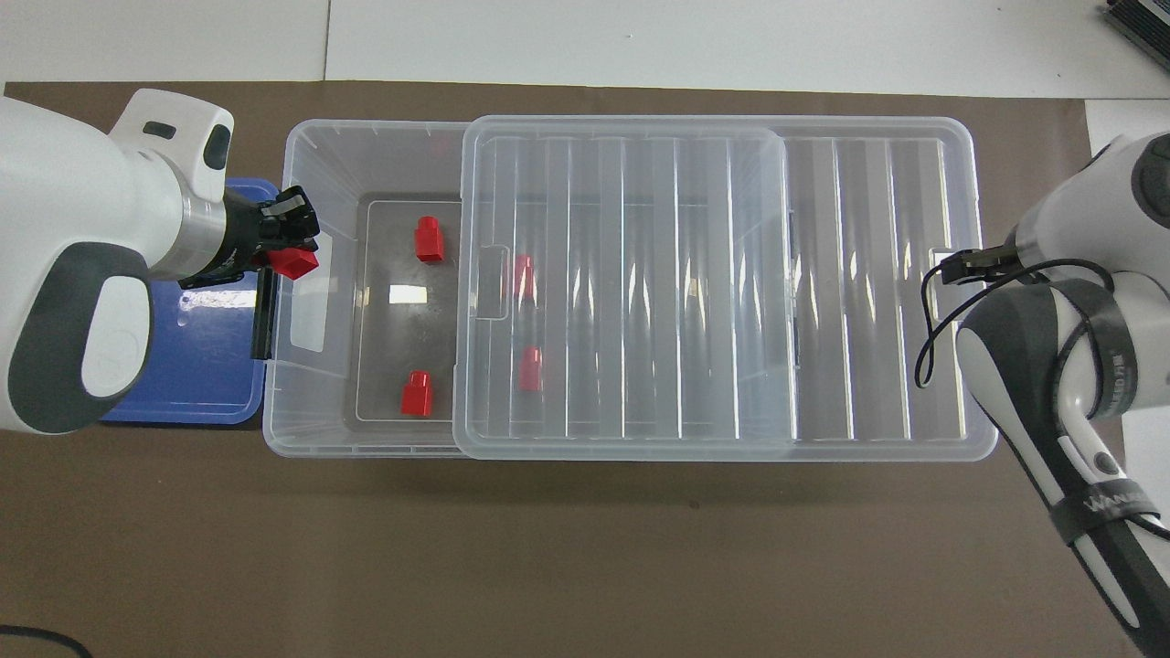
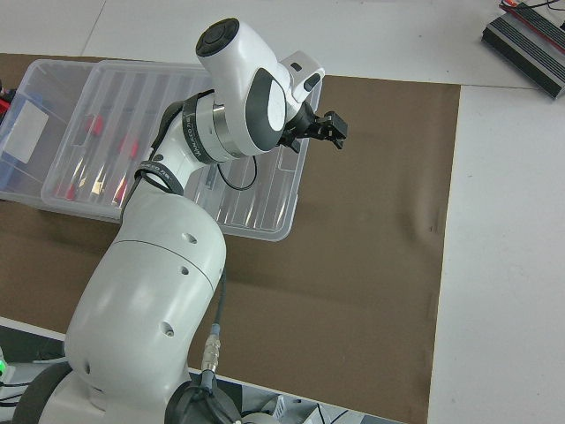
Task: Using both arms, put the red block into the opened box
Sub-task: 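Carry the red block with the left gripper over the opened box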
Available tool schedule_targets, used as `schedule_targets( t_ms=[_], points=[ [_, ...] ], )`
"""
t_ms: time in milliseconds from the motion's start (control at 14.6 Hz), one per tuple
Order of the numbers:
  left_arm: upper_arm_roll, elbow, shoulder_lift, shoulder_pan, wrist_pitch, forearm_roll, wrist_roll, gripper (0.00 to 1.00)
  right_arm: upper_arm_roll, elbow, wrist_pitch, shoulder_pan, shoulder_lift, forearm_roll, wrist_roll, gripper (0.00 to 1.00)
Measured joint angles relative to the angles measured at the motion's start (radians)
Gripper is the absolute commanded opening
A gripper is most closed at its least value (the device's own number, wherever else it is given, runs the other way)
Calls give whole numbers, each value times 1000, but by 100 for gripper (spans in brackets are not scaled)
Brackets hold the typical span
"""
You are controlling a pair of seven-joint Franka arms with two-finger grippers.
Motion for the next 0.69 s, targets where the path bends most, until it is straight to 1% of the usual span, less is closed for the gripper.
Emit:
schedule_targets(
  t_ms=[137,343,549,686],
  points=[
    [-1,-44,0,-27,66,0,-38,20,-1,1,-2,-1,0,-2,0,100],
    [0,-112,4,-33,142,0,-46,22,-2,8,-19,-1,-5,-3,0,100],
    [0,-146,16,-34,200,0,-46,21,-2,31,-58,-1,-17,-3,0,100],
    [0,-160,27,-42,224,0,-46,21,-2,50,-84,-1,-33,20,0,100]
  ],
)
